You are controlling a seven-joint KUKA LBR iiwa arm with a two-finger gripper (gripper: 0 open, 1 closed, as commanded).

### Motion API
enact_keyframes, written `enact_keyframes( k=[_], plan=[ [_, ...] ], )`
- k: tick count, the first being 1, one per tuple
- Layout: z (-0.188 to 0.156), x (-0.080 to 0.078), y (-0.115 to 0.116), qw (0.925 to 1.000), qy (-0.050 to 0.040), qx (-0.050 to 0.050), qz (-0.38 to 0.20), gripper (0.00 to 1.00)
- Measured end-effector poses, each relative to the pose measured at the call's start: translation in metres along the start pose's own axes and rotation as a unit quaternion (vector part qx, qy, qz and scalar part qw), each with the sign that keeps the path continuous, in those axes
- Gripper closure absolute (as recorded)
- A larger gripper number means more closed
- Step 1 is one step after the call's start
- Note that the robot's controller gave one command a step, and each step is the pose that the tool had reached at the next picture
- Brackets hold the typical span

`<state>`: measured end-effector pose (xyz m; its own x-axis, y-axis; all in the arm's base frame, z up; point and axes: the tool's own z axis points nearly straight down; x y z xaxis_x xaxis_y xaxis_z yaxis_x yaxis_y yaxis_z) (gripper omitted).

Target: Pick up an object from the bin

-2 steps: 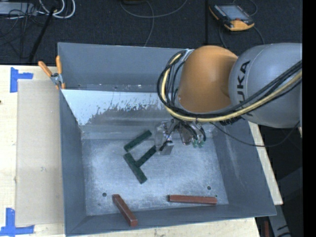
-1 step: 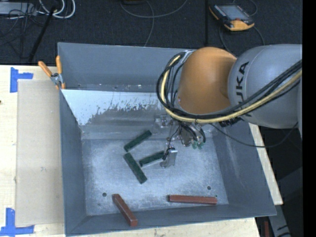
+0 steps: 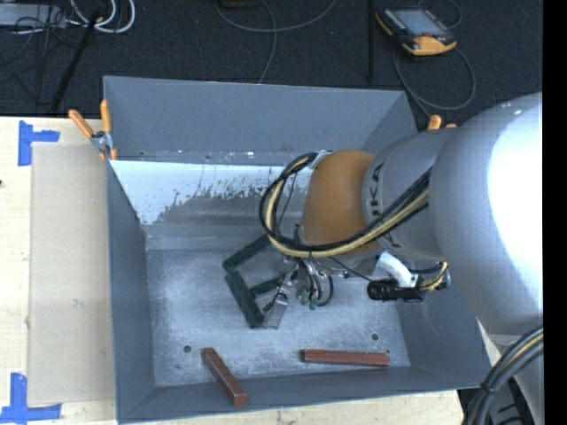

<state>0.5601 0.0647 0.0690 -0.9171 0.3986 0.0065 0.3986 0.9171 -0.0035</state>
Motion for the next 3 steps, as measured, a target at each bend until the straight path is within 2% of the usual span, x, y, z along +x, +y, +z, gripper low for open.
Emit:
enact_keyframes(
  k=[1, 2, 3],
  plan=[
    [-0.001, -0.001, 0.001, 1.0000, -0.0028, -0.001, -0.002, 1.00],
    [-0.106, 0.003, -0.012, 0.9998, -0.0062, -0.003, 0.020, 1.00],
    [-0.171, 0.002, -0.009, 0.9999, -0.0064, -0.004, 0.013, 1.00]
  ],
)
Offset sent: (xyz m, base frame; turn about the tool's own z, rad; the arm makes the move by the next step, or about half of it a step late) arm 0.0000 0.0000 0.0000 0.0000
